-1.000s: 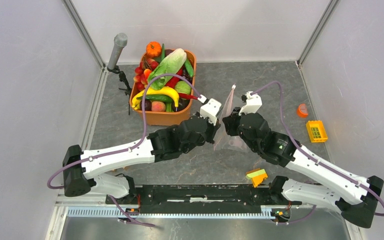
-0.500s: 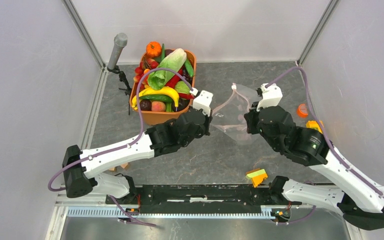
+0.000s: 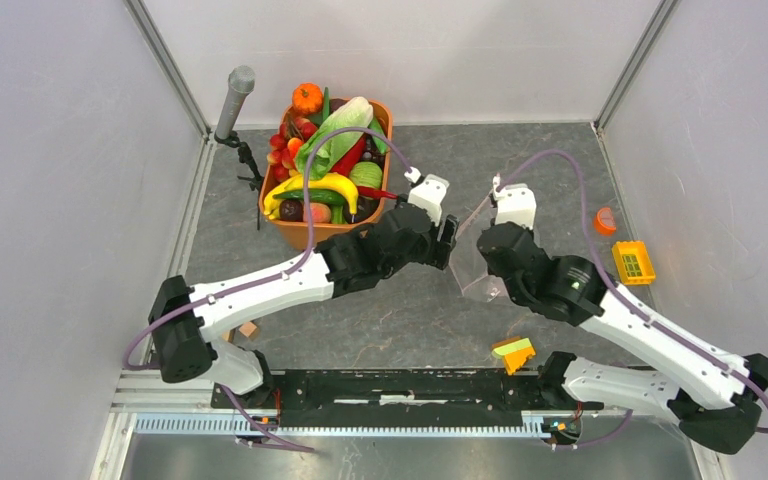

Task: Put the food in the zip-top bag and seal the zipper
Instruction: Open the zipper of the food storage bag at the center of the board.

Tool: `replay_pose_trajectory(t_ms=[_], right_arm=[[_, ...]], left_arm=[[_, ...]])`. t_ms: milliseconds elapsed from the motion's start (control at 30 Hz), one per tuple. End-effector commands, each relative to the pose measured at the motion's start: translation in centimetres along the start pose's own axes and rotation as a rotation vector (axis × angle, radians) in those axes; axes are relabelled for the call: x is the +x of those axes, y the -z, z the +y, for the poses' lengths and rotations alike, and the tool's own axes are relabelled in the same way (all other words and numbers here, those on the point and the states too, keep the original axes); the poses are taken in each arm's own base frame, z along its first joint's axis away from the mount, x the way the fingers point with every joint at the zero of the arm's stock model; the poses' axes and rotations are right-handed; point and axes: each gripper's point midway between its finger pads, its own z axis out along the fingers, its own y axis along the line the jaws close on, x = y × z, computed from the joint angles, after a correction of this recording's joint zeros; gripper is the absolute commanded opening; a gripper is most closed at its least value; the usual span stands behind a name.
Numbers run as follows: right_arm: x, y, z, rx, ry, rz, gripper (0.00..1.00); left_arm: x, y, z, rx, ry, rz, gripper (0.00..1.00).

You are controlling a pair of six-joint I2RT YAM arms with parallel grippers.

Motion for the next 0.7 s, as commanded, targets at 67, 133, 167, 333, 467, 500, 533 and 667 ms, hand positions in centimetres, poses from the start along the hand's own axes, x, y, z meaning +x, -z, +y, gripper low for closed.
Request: replay_pose_trajectory(t_ms=[67,133,167,333,467,500,533,667], right_arm=[[-2.4,-2.4,2.2,-0.073,-0.075,-0.089,0.0],[-2.6,-2.8,2.6,-0.109,-0.091,-0.095,0.0],[-2.7,-3.0,2.8,-0.125,-0.102,-0.101,0.0],[-2.5,-3.6,3.5,-0.174,-0.112,-0.094,0.0],[-1.8,-3.9,3.6,-0.18,-0.105,-0.081,0.0],[-1.7,-3.9,3.6,-0.184,-0.105,-0.079,0.0],[-1.7,-3.8,3.7,-0.19,-0.108,-0.083,0.0],[-1.4,-3.8,4.3,-0.225,-0.106,-0.075,0.0]], left_arm=[[-6.8,4.6,0.7,0.085,-0.016,-0.143,0.94],[-7.6,5.5,1.3,0.088,-0.038,-0.148,1.0],[-7.9,5.8,1.8,0.083,-0.045,-0.147,1.0],[-9.5,7.1,6.9,-0.051,-0.066,-0.159,1.0],[-12.4,8.3,10.8,-0.113,-0.145,-0.172,1.0],[-12.9,8.3,11.3,-0.11,-0.193,-0.163,1.0],[-13.5,8.4,12.4,-0.127,-0.232,-0.151,1.0],[-14.2,6.4,17.3,-0.205,-0.221,-0.046,1.0]])
